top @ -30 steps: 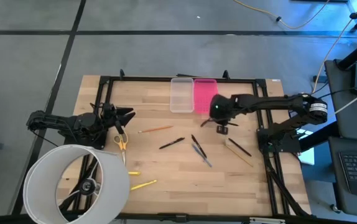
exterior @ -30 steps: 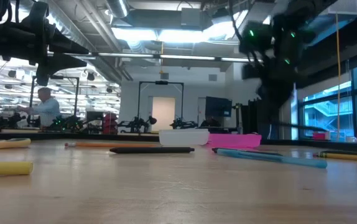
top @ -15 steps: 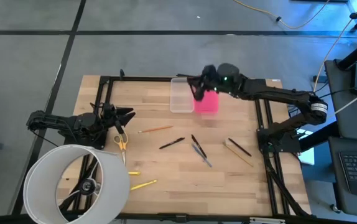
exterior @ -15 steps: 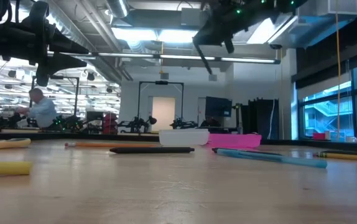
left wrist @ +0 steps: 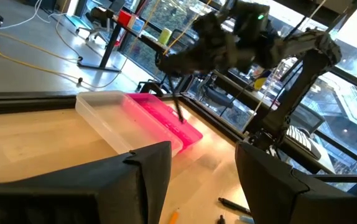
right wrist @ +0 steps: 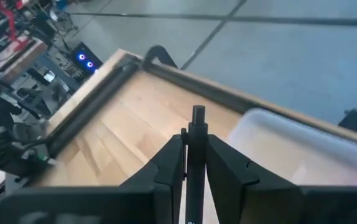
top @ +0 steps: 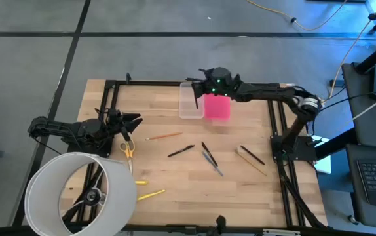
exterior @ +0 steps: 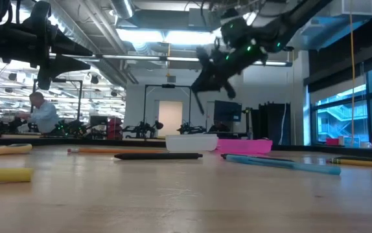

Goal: Pick & place school supplies into a supply box
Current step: Put the black pen into the transparent supply box

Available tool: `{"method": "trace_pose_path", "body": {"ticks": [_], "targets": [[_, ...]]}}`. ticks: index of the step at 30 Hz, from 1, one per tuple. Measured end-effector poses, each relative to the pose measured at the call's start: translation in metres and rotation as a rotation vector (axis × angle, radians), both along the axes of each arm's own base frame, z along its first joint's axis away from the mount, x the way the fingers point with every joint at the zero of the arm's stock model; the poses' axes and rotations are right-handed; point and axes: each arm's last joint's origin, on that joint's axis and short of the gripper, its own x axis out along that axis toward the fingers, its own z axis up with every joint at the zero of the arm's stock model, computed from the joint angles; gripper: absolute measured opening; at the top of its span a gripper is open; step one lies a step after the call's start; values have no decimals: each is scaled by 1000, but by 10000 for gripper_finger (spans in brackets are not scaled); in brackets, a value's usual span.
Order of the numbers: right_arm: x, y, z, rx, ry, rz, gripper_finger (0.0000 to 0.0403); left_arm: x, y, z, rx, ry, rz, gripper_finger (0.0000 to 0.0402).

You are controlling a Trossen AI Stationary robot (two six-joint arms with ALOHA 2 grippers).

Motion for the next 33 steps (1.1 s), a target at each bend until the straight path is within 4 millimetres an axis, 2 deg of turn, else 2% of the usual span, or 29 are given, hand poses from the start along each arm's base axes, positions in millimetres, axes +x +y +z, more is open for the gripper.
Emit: {"method": "trace_pose_path", "body": {"ticks": [8,13,16,33], "targets": [[16,-10,-47,103,0,-58,67,0,0,0,1,1,0,171],[20,-13,-68,123,32,-62,67,0,0,0,1,1,0,171],[20,-14,-74,121,51,-79,67,0,0,0,1,1,0,171],[15,-15,-80,71,155,-188,67,0,0,0,1,1,0,171]]}}
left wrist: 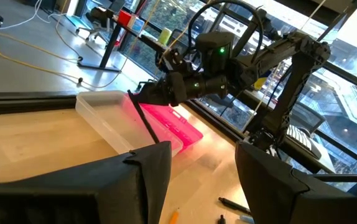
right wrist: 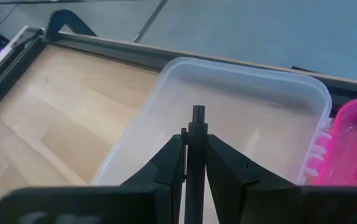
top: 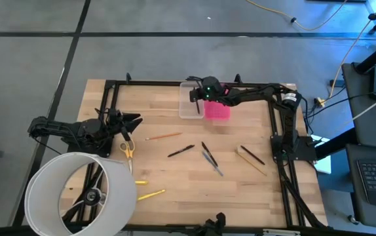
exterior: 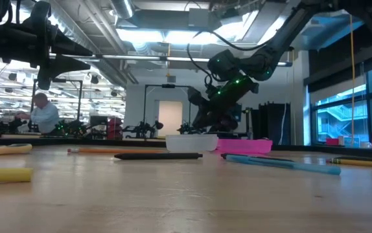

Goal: Pick & place school supplies into a supply box
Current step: Put the black pen into the transparent supply box

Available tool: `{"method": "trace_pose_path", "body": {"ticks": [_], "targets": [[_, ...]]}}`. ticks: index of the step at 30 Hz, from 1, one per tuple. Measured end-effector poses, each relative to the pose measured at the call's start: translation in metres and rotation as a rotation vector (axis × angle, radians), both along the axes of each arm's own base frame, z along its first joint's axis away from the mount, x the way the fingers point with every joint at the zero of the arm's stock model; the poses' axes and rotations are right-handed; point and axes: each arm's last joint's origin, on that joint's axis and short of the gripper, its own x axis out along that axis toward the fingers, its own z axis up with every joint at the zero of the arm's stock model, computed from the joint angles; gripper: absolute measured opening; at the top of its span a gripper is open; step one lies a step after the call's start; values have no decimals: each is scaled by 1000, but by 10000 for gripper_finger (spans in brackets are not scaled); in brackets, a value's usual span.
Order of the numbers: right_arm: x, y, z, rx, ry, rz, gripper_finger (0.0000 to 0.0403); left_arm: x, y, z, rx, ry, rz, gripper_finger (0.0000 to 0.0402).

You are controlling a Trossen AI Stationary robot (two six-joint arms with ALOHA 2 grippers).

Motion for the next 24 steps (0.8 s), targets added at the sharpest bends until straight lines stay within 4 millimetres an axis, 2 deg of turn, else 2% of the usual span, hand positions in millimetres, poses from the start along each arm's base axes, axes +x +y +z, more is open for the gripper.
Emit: {"method": "trace_pose_path", "body": {"ticks": [16,24], "targets": [[0,0,0,15,-12,-13,67,0,0,0,0,4,0,171],[0,0,0,4,-4,-5,67,8,-1,-9,-24,90,9,171]]}}
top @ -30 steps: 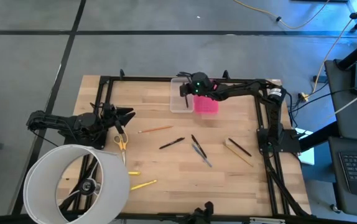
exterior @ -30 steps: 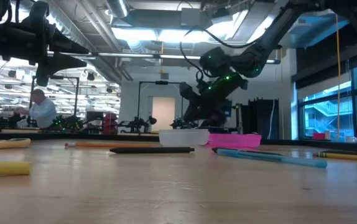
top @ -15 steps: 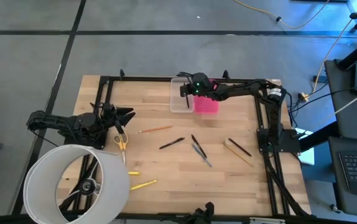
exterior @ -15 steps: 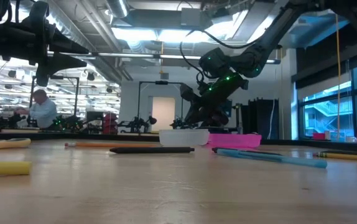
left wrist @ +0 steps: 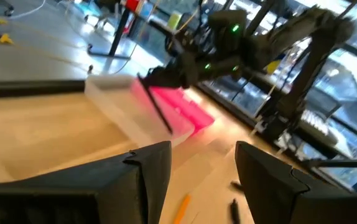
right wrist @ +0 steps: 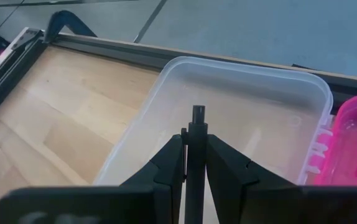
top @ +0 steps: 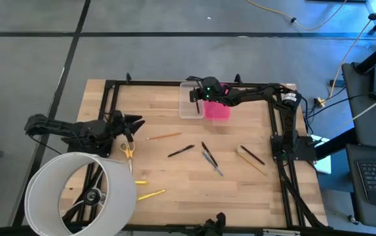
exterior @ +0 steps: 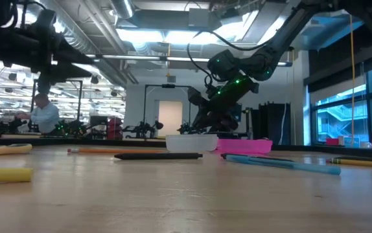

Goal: Pick & place school supplies into a supply box
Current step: Put the black pen into the transparent supply box, then put the orange pencil into the transparent supply box

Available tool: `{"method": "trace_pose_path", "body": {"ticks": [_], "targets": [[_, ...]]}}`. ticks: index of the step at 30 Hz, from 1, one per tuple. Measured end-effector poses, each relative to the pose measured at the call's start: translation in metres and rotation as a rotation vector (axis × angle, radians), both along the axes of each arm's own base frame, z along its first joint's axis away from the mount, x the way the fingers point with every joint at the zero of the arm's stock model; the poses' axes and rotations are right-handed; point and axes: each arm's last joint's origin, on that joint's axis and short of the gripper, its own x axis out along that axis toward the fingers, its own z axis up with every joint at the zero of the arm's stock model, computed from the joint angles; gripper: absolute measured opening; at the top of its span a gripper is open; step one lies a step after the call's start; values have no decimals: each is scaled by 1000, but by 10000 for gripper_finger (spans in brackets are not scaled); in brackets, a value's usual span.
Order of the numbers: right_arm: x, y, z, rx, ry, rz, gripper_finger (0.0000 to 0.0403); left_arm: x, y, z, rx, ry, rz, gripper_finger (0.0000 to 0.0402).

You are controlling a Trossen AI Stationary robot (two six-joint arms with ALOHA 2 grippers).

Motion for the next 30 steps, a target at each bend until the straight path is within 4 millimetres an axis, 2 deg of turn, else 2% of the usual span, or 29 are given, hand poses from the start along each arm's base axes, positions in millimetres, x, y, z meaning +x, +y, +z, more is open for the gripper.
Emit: {"method": "trace_pose_path", "body": {"ticks": [6,15,21,25,30], "targets": [[0,0,0,-24,20,21,75,10,-2,-8,-10,85,-17,171],[0,0,0,-23,19,20,124,27,-6,-13,110,179,-129,171],[0,0,0,-26,20,22,129,38,-9,-17,122,269,-189,171],[0,1,6,-80,42,72,128,49,-11,-16,168,399,-244,171],[-2,5,24,-111,24,195,128,63,-12,-13,204,659,-281,171]]}}
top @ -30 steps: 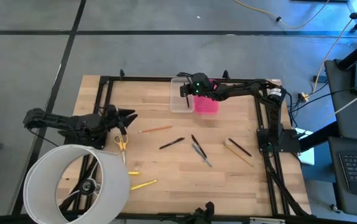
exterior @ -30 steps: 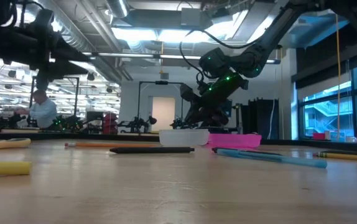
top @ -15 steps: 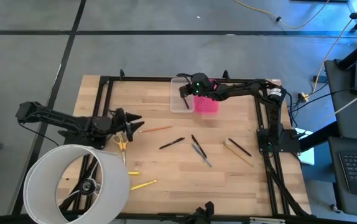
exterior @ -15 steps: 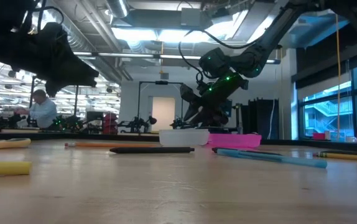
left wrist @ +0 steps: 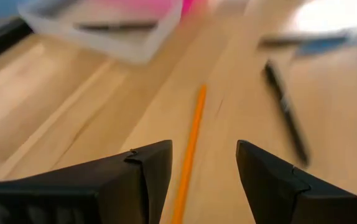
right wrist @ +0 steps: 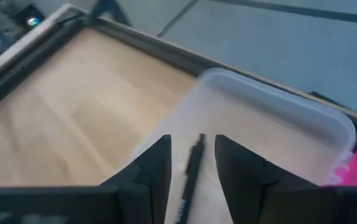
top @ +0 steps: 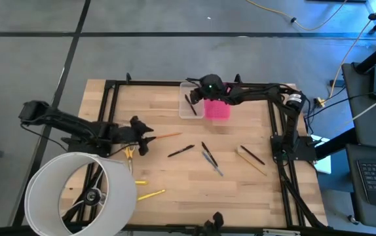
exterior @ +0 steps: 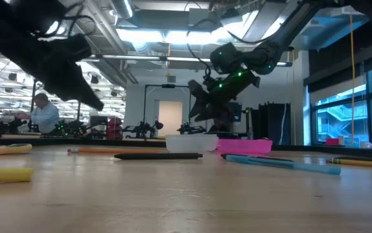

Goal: Pick & place school supplies into a supply box
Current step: Put the orange pencil into the transparent supply box

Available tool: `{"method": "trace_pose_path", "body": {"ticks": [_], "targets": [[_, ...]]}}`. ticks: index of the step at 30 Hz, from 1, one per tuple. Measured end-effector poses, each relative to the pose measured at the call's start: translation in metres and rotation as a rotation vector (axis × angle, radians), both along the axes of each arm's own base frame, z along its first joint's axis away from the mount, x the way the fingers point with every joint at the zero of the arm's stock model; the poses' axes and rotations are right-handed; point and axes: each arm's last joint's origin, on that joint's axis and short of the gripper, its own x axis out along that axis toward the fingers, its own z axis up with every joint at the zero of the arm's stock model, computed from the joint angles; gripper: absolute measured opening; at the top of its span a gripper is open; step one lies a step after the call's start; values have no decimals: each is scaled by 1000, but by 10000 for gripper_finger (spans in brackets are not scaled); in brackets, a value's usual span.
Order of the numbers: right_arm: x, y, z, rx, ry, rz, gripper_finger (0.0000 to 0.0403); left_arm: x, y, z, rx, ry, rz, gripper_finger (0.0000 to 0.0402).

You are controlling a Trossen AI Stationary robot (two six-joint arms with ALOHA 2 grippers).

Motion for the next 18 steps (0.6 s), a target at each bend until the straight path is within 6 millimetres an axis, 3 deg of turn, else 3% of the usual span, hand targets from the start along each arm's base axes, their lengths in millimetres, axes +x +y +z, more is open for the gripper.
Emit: {"method": "trace_pose_path", "body": {"ticks": [7,18], "targets": [[-11,11,29,28,1,135,128,14,11,4,-79,293,-9,171],[-50,33,82,-53,150,222,128,35,32,-2,-257,519,-73,171]]}}
